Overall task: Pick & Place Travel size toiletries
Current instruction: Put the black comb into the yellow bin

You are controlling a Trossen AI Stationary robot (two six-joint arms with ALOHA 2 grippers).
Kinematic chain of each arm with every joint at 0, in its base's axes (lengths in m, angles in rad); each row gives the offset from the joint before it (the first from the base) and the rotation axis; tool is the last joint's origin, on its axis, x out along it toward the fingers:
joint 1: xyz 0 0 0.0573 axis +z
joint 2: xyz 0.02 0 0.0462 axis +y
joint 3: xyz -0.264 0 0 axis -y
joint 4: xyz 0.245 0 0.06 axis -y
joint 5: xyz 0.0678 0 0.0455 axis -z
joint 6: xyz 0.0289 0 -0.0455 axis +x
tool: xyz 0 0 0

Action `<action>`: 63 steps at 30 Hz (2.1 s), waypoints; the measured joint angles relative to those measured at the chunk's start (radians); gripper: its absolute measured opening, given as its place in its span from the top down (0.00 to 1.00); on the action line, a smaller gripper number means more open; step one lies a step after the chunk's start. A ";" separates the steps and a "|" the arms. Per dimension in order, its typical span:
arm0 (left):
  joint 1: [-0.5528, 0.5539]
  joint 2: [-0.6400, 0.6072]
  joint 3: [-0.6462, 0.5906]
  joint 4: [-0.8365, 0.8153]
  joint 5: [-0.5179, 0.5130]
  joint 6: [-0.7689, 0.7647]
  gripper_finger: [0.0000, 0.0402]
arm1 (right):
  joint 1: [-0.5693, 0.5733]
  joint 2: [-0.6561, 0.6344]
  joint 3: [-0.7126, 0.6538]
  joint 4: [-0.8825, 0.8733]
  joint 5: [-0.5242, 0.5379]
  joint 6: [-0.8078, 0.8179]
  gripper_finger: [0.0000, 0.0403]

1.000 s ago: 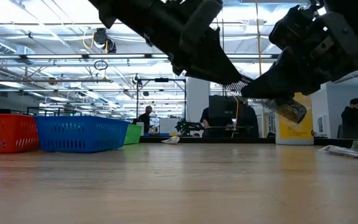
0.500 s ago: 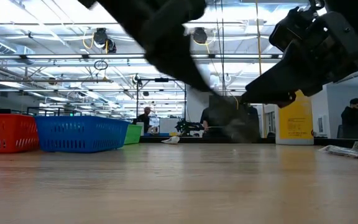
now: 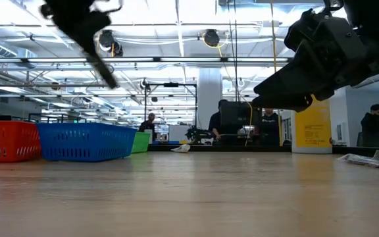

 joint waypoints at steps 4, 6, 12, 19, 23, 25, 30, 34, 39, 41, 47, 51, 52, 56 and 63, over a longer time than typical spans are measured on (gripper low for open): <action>0.177 -0.151 -0.145 0.026 0.005 -0.046 0.99 | 0.000 0.000 0.000 0.000 0.000 0.015 0.40; 0.293 -0.217 -0.235 0.126 0.033 0.029 0.98 | 0.000 0.000 0.000 0.002 0.000 0.015 0.41; 0.624 -0.340 -0.475 0.656 0.210 0.489 0.99 | 0.000 0.000 0.000 0.008 0.000 0.023 0.42; 0.813 -0.324 -0.607 0.976 0.280 0.681 0.95 | 0.000 0.000 0.000 0.008 0.000 0.023 0.43; 0.867 -0.296 -0.654 1.092 0.275 0.721 0.94 | 0.000 0.000 0.000 0.007 0.000 0.023 0.43; 0.892 -0.286 -0.669 1.128 0.297 0.753 0.93 | 0.000 0.000 0.000 0.001 0.000 0.023 0.43; 0.937 -0.270 -0.668 1.136 0.387 0.826 0.78 | 0.000 0.000 0.000 -0.006 -0.003 0.027 0.44; 0.964 -0.301 -0.646 1.038 0.397 0.860 0.59 | 0.000 0.000 0.000 -0.007 -0.003 0.033 0.44; 0.926 -0.394 -0.611 0.977 0.435 0.820 0.43 | 0.000 0.000 0.000 -0.015 -0.001 0.020 0.44; 0.870 -0.442 -0.616 1.026 0.473 0.796 0.40 | 0.014 0.000 0.000 -0.016 0.001 -0.023 0.45; 0.536 -0.509 -0.706 1.395 0.572 0.780 0.39 | 0.133 -0.146 0.041 -0.316 0.107 -0.034 0.52; 0.279 -0.462 -0.786 1.813 0.592 0.902 0.39 | 0.201 -0.299 0.157 -0.897 0.128 0.256 0.60; 0.223 -0.429 -0.794 1.910 0.593 0.943 0.39 | 0.217 -0.325 0.181 -1.015 0.128 0.343 0.63; 0.048 -0.306 -0.791 2.137 0.594 1.115 0.39 | 0.266 -0.362 0.224 -1.284 0.036 0.602 0.74; -0.062 -0.074 -0.655 2.201 0.629 1.296 0.39 | 0.285 -0.275 0.200 -1.316 -0.137 0.797 0.93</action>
